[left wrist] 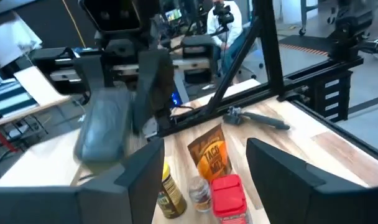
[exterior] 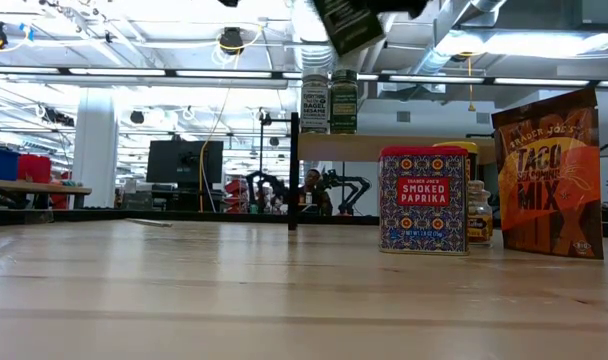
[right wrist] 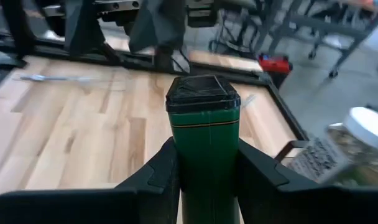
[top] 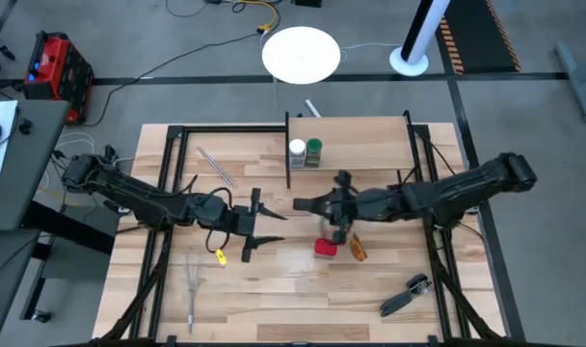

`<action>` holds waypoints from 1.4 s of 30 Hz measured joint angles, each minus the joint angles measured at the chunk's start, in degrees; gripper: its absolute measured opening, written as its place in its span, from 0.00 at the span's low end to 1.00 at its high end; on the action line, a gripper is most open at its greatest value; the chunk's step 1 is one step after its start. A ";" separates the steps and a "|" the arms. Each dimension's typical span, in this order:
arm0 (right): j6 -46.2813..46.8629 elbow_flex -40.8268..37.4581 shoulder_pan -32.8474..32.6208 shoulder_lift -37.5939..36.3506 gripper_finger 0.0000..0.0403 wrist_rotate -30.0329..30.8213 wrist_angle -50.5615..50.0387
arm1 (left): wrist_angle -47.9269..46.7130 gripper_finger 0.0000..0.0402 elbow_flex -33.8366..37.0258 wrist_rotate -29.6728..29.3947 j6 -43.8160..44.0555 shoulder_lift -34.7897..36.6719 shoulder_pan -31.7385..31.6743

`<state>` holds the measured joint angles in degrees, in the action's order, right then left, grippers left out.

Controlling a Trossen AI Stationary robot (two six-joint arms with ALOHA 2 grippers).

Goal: Shelf spices
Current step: Put the green seasoning can on the shelf

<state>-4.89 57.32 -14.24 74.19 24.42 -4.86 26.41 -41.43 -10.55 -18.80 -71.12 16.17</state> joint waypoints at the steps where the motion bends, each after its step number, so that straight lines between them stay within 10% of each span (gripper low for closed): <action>1: -0.52 -1.72 -0.04 -2.27 0.29 -0.11 0.65 | -0.05 0.54 0.00 0.01 -0.14 0.57 0.63; 16: -4.15 -27.13 16.75 -32.69 0.29 -19.57 14.48 | -0.02 0.54 0.00 2.78 -2.57 4.47 3.13; 27: 2.17 -30.71 44.52 -26.06 0.29 -58.48 31.27 | -0.02 0.55 0.00 2.71 -3.23 4.45 1.80; 42: 0.55 -30.78 54.29 -9.70 0.29 -69.41 43.89 | -0.04 0.55 0.02 -5.87 -1.54 4.45 1.80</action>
<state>-4.34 26.55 40.05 64.49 -44.99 39.02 26.37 -41.41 -16.41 -20.34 -66.67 17.98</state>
